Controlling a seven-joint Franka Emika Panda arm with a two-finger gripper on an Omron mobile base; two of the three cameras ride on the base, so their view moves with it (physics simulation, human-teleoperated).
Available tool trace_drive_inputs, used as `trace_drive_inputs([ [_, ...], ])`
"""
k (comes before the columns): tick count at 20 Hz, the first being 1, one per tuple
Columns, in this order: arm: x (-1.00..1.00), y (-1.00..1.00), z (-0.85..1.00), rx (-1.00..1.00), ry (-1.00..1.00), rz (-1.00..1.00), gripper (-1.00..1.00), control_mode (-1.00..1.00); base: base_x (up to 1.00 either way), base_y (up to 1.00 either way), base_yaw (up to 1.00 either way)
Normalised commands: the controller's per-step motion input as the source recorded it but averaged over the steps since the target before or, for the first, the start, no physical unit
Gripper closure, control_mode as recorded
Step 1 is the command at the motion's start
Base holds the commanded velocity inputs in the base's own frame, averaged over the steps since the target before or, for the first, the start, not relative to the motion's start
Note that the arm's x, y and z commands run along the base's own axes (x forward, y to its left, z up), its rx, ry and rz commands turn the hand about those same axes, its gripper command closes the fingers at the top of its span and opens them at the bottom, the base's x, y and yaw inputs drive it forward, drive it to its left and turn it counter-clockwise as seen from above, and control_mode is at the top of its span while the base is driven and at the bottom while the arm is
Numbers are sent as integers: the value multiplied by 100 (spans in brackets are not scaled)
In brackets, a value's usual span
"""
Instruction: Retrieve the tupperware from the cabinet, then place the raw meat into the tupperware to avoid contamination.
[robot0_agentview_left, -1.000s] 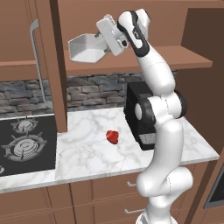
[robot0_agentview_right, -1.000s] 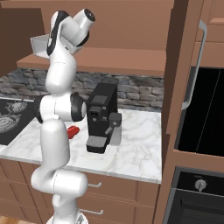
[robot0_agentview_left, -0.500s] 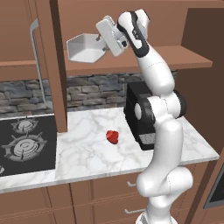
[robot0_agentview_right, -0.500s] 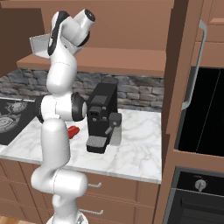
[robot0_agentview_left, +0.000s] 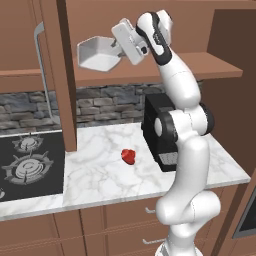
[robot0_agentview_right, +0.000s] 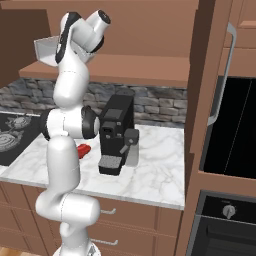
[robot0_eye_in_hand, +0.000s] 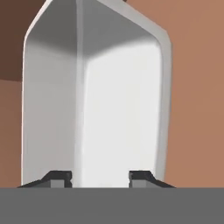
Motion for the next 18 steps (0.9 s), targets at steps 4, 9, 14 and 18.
trace_drive_inputs([
  [4, -12, -2, -26, 0, 6, 0, 100, -100, 0, 0, 0],
  [9, -21, -1, -26, 0, 5, 0, 100, -100, 0, 0, 0],
  [14, -24, 0, -30, 0, 6, 0, 100, -100, 0, 0, 0],
  [18, -3, 11, -27, 0, 0, 0, 100, -100, 0, 0, 0],
])
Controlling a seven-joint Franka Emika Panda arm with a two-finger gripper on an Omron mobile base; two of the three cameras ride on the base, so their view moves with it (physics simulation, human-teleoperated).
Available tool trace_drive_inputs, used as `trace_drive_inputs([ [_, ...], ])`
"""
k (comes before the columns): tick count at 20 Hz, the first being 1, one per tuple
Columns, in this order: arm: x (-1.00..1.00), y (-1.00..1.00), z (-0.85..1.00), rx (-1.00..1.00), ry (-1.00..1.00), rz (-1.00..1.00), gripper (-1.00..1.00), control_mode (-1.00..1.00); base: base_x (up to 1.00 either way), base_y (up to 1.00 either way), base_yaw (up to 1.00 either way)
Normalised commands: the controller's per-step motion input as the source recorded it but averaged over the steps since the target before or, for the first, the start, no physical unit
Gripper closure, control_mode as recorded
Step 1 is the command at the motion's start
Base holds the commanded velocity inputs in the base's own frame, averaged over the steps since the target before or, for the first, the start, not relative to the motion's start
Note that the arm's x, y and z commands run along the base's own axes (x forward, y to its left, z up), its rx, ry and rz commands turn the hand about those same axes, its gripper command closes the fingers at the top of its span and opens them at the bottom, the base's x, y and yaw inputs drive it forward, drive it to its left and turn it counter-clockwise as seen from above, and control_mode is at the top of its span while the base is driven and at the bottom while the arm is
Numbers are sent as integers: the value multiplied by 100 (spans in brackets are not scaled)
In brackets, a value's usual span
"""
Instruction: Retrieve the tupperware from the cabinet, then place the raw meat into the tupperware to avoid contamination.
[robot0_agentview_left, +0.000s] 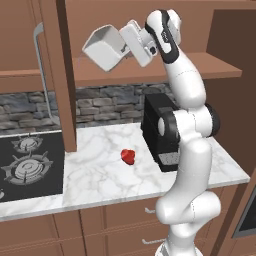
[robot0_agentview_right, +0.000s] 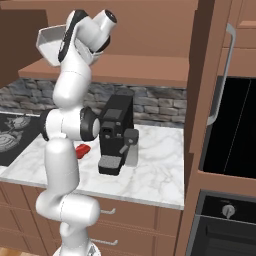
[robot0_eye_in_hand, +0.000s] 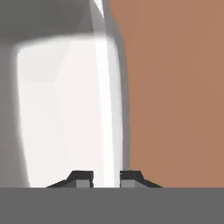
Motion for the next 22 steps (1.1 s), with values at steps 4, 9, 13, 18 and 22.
trace_drive_inputs([
  [4, 9, 35, -28, 0, -2, 0, 100, -100, 0, 0, 0],
  [9, 15, 46, -29, 0, -10, -2, 100, -100, 0, 0, 0],
  [13, -12, 15, -41, 0, -1, -4, 100, -100, 0, 0, 0],
  [18, -31, 0, -39, 0, 5, -4, 100, -100, 0, 0, 0],
  [22, -19, -4, -1, 0, -4, -5, 100, -100, 0, 0, 0],
])
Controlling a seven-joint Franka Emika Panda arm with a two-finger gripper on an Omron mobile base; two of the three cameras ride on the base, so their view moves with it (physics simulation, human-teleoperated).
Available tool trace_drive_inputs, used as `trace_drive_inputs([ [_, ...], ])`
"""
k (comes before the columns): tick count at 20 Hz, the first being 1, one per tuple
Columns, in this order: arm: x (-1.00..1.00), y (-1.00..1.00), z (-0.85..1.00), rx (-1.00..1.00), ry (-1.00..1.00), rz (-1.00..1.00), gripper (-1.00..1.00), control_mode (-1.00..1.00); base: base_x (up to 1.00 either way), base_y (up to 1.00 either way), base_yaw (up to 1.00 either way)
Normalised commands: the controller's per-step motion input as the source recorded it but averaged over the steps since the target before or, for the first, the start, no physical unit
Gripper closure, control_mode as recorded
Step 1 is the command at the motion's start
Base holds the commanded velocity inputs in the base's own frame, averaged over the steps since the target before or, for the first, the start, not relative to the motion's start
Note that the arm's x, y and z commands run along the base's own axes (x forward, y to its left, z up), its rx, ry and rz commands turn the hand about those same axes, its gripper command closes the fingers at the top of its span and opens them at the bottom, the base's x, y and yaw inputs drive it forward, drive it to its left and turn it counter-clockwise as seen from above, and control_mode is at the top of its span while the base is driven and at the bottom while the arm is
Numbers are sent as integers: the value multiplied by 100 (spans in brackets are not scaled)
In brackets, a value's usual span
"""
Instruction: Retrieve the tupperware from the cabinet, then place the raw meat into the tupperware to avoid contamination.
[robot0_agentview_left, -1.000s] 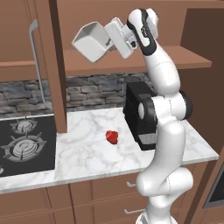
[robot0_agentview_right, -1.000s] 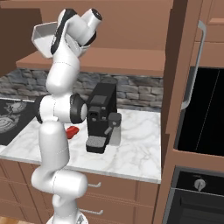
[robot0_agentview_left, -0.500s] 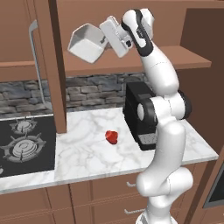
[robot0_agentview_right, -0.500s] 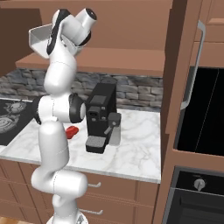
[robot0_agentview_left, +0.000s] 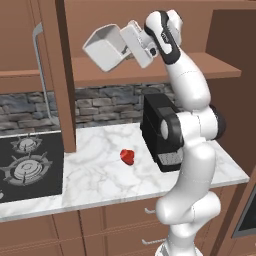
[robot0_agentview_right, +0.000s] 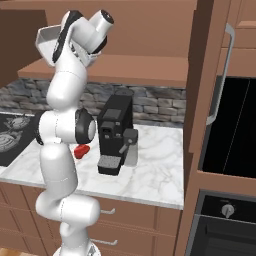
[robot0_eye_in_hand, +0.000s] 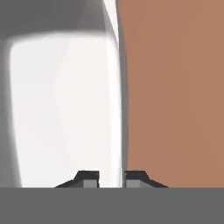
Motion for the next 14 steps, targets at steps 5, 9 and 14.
trace_drive_inputs([
  [5, -24, 0, 0, 0, -11, -9, 100, -100, 0, 0, 0],
  [9, -23, 0, 10, 0, -9, -10, 100, -100, 0, 0, 0],
  [14, -45, 0, 13, 0, -8, -14, 100, -100, 0, 0, 0],
])
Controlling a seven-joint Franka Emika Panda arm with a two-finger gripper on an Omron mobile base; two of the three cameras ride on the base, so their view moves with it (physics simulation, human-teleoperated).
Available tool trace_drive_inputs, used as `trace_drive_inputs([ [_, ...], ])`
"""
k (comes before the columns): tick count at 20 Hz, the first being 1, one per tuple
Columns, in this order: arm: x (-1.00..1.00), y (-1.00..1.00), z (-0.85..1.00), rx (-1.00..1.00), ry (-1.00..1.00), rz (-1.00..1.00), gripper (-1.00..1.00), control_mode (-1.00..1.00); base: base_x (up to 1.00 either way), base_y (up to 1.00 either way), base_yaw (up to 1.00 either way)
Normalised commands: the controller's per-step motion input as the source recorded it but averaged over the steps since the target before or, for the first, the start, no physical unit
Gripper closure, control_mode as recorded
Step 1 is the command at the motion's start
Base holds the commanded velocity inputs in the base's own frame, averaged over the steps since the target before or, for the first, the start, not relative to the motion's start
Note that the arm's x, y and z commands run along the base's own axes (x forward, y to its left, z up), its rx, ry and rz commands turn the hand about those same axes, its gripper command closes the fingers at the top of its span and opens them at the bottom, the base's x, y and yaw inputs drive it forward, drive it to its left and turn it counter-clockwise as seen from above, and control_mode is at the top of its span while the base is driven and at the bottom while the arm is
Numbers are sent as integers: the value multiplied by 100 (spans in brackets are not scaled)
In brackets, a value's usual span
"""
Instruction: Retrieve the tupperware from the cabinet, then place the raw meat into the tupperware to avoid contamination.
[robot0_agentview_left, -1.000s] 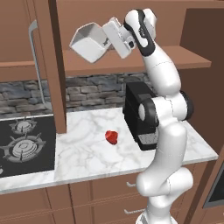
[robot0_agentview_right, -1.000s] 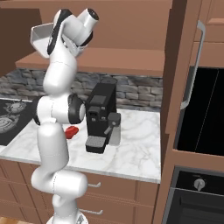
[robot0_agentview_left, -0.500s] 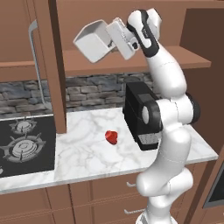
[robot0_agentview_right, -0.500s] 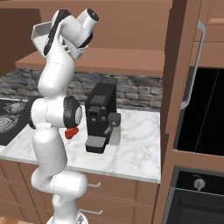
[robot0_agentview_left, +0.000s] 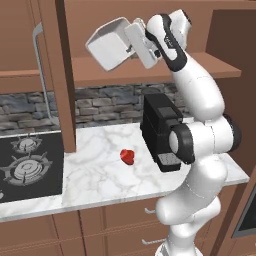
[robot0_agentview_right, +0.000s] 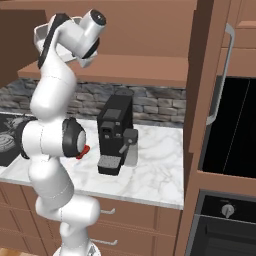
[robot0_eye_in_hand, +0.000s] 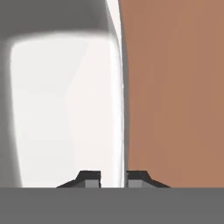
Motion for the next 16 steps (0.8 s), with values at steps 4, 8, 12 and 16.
trace_drive_inputs([
  [4, -53, -8, 15, 1, -4, -14, 100, -100, 0, 0, 0],
  [8, -68, -17, 10, 3, 0, -13, 100, -100, 0, 0, 0],
  [12, -84, -26, 10, 5, 0, -12, 100, -100, 0, 0, 0],
  [16, -96, -28, 5, 5, 0, -9, 100, -100, 0, 0, 0],
])
